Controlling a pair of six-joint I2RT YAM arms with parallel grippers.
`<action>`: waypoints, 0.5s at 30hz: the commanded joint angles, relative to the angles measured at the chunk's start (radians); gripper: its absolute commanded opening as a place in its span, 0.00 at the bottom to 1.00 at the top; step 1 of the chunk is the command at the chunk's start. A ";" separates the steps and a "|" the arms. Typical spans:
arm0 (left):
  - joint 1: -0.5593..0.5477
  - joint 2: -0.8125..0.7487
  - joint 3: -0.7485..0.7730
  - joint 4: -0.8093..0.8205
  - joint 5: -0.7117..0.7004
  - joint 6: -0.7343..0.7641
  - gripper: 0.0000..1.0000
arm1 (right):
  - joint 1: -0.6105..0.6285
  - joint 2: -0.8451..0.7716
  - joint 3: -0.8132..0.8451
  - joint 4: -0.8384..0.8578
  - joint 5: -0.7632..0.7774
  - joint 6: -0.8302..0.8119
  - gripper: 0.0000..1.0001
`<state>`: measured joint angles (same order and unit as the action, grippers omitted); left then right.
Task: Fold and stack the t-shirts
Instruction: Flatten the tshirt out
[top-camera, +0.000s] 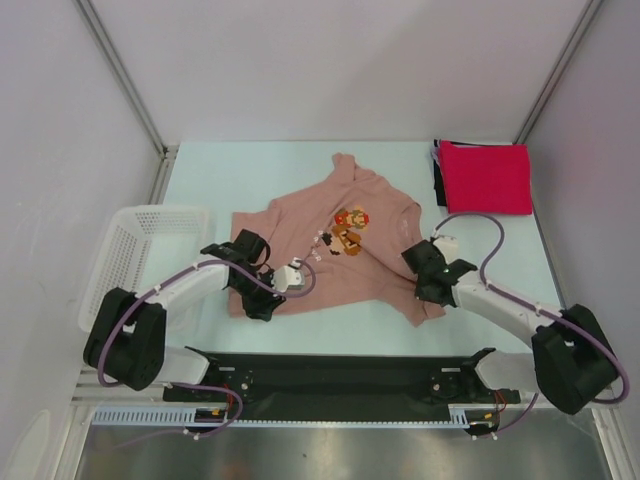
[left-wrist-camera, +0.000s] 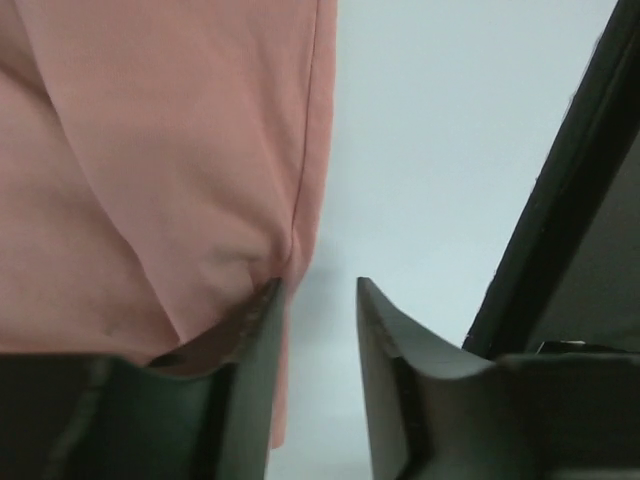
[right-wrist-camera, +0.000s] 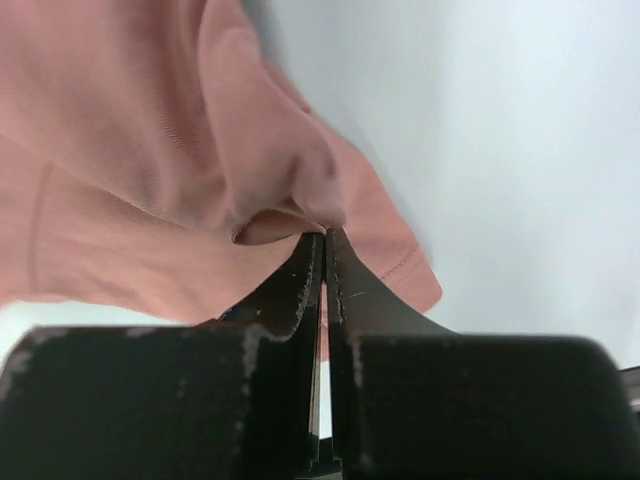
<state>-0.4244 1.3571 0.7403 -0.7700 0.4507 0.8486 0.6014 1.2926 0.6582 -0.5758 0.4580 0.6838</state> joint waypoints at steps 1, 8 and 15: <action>-0.005 -0.007 -0.002 -0.032 0.051 0.026 0.43 | -0.081 -0.111 -0.003 -0.036 0.012 0.007 0.00; 0.009 -0.136 -0.027 0.027 -0.179 0.009 0.58 | -0.290 -0.271 -0.057 -0.007 -0.195 -0.049 0.00; 0.105 -0.130 -0.021 0.101 -0.254 -0.025 0.58 | -0.382 -0.277 -0.060 0.017 -0.300 -0.092 0.00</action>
<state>-0.3340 1.2335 0.7216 -0.7277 0.2565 0.8391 0.2367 1.0229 0.5945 -0.5785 0.2131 0.6277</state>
